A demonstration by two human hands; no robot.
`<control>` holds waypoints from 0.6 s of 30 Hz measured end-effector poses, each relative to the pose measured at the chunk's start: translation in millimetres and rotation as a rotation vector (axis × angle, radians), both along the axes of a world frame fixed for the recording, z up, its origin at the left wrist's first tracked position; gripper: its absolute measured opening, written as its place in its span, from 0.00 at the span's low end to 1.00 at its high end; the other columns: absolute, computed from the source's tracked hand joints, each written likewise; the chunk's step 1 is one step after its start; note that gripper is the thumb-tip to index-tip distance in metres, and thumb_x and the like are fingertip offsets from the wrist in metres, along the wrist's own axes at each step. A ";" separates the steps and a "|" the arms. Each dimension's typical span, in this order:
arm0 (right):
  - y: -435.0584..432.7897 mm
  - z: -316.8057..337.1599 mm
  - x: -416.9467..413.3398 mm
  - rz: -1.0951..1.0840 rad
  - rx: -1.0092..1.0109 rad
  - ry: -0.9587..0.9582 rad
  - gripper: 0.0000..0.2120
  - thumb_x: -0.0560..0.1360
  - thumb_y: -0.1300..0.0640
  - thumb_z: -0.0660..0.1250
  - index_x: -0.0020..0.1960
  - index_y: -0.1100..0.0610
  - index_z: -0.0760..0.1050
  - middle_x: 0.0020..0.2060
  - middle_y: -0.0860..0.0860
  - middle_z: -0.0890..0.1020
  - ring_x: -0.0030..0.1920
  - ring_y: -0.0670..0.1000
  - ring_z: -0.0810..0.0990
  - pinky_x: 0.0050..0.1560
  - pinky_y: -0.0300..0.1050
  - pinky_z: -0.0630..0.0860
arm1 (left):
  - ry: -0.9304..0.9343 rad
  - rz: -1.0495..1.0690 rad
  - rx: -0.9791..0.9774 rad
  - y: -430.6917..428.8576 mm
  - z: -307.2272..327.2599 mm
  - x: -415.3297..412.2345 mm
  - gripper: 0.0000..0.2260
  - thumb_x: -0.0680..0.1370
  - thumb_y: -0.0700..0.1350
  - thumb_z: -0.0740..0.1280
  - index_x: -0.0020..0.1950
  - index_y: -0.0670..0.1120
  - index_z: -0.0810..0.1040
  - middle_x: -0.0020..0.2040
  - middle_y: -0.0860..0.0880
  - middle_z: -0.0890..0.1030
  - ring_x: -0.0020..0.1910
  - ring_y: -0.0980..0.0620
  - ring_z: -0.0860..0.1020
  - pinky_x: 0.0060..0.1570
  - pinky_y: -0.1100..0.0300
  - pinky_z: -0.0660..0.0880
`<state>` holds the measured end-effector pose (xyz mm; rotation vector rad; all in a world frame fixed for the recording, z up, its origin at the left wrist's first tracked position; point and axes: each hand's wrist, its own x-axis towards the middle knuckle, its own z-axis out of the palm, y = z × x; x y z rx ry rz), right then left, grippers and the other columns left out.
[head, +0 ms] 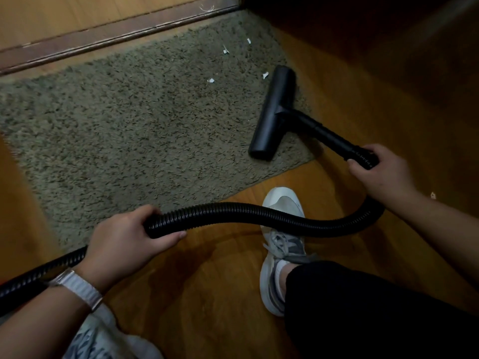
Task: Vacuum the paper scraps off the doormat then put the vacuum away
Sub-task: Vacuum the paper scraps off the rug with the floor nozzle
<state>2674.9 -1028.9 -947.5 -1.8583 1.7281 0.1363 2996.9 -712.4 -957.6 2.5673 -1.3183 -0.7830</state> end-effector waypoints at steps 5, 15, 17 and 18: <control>-10.0 -2.4 7.2 -0.003 -0.041 -0.030 0.19 0.77 0.49 0.69 0.66 0.51 0.72 0.49 0.49 0.76 0.40 0.45 0.75 0.36 0.41 0.69 | 0.016 0.008 0.019 1.5 -2.7 0.1 0.35 0.59 0.79 0.56 0.48 0.55 0.81 0.31 0.57 0.76 0.30 0.52 0.75 0.27 0.63 0.68; -25.7 -3.6 42.7 0.147 -0.050 -0.029 0.20 0.77 0.47 0.67 0.67 0.50 0.72 0.51 0.50 0.76 0.47 0.51 0.77 0.44 0.46 0.73 | 0.006 0.000 0.024 2.3 -4.2 0.3 0.35 0.62 0.79 0.63 0.50 0.51 0.82 0.37 0.51 0.83 0.34 0.48 0.81 0.29 0.62 0.69; -28.9 -4.4 52.4 0.173 -0.073 -0.034 0.20 0.78 0.46 0.67 0.67 0.51 0.72 0.51 0.50 0.77 0.47 0.51 0.77 0.44 0.45 0.73 | 0.006 0.014 0.040 1.3 -3.5 -0.2 0.31 0.62 0.74 0.67 0.51 0.51 0.82 0.39 0.49 0.84 0.38 0.45 0.82 0.32 0.59 0.72; -30.2 -5.1 57.3 0.191 -0.085 -0.031 0.20 0.77 0.45 0.67 0.67 0.51 0.72 0.51 0.50 0.77 0.47 0.51 0.76 0.44 0.45 0.73 | 0.006 0.023 0.049 0.3 -2.9 -0.5 0.30 0.61 0.72 0.67 0.51 0.51 0.82 0.39 0.49 0.84 0.39 0.45 0.82 0.33 0.58 0.73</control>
